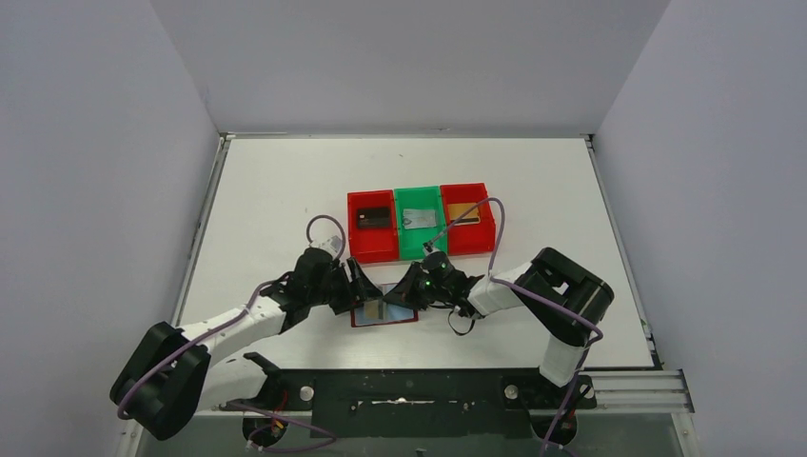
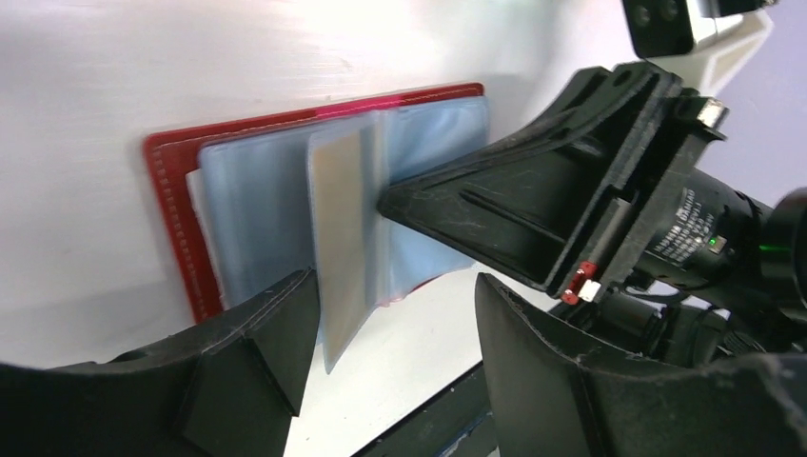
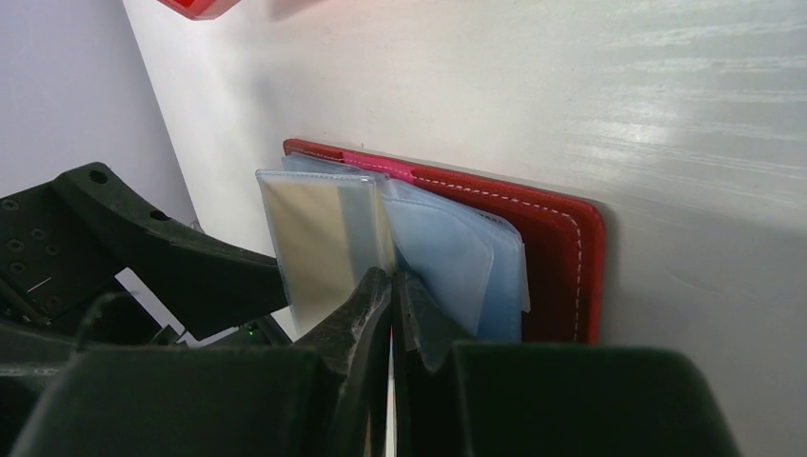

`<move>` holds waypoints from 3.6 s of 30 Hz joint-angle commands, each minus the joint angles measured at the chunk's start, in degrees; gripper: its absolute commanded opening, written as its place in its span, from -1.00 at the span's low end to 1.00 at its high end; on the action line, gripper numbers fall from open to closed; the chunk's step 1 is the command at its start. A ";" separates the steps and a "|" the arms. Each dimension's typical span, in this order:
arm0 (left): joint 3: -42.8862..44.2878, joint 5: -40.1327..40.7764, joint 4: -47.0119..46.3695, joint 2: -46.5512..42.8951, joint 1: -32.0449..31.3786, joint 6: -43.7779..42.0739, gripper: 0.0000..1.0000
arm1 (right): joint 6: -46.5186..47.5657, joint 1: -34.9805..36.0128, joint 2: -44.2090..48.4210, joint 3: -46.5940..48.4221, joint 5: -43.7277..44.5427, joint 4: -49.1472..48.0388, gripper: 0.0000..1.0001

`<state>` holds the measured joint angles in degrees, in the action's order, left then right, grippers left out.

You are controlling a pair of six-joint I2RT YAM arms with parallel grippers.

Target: Take the credit cards out of the card holder

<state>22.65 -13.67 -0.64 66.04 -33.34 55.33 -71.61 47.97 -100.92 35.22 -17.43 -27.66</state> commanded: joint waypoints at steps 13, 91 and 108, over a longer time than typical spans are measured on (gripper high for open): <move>1.92 -12.96 -15.97 4.72 -0.58 -1.31 0.07 | 4.07 -0.17 7.77 -1.66 3.23 1.27 -0.25; 11.47 5.81 4.84 13.85 -7.61 -5.65 0.18 | 3.40 3.97 5.44 3.23 21.94 35.45 -0.81; 3.96 4.86 -3.34 12.30 -8.34 -0.65 -0.08 | 3.88 2.92 4.34 2.26 19.09 32.20 -0.83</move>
<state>30.09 -9.13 -2.11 79.40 -41.28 52.66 -69.71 51.59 -92.90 40.42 -1.45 -2.55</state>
